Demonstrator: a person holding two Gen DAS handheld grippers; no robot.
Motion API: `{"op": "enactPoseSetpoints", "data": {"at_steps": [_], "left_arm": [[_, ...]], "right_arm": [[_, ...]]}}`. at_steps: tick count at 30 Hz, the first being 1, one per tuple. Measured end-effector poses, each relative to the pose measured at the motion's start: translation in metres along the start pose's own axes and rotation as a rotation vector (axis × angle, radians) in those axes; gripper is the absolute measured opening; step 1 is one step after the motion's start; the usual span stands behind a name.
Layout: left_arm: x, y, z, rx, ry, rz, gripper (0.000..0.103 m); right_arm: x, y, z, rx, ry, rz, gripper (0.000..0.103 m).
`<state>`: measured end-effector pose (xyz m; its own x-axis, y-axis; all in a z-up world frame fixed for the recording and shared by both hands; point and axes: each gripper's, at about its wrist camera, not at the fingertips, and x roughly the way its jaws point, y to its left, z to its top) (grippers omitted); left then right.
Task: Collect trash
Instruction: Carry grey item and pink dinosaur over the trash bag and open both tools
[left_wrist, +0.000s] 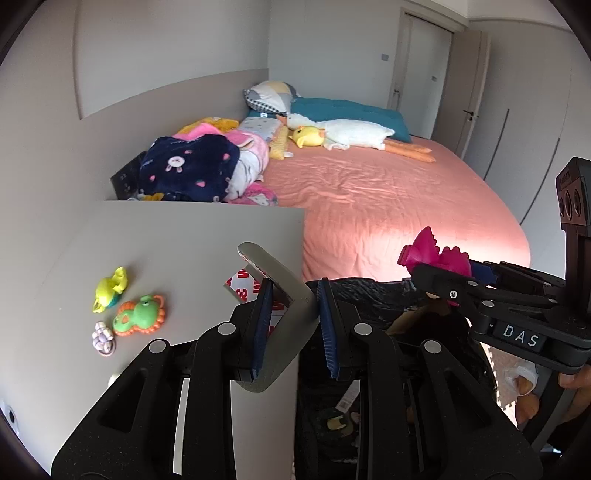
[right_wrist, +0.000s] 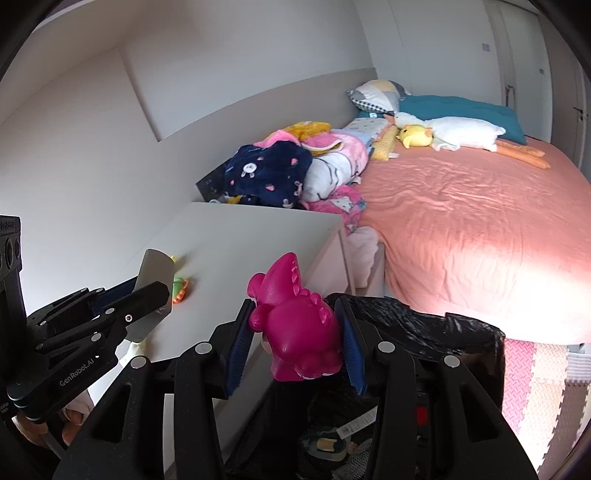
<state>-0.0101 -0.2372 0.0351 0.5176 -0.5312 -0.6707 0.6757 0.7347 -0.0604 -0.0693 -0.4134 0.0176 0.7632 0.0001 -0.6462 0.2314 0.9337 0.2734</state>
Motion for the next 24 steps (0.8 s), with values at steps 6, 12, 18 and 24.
{"op": "enactPoseSetpoints", "data": {"at_steps": [6, 12, 18, 24], "left_arm": [[0.006, -0.020, 0.005, 0.042, 0.004, -0.040, 0.025], [0.013, -0.042, 0.010, 0.085, 0.010, -0.085, 0.025], [0.023, -0.064, 0.013, 0.134, 0.046, -0.161, 0.025], [0.021, -0.086, 0.004, 0.203, 0.029, -0.181, 0.096]], "right_arm": [[-0.012, -0.022, -0.001, 0.037, -0.021, -0.039, 0.046], [-0.027, -0.043, -0.003, 0.077, -0.039, -0.079, 0.046], [-0.039, -0.063, -0.004, 0.120, -0.050, -0.115, 0.046], [-0.064, -0.081, -0.008, 0.215, -0.158, -0.209, 0.088]]}}
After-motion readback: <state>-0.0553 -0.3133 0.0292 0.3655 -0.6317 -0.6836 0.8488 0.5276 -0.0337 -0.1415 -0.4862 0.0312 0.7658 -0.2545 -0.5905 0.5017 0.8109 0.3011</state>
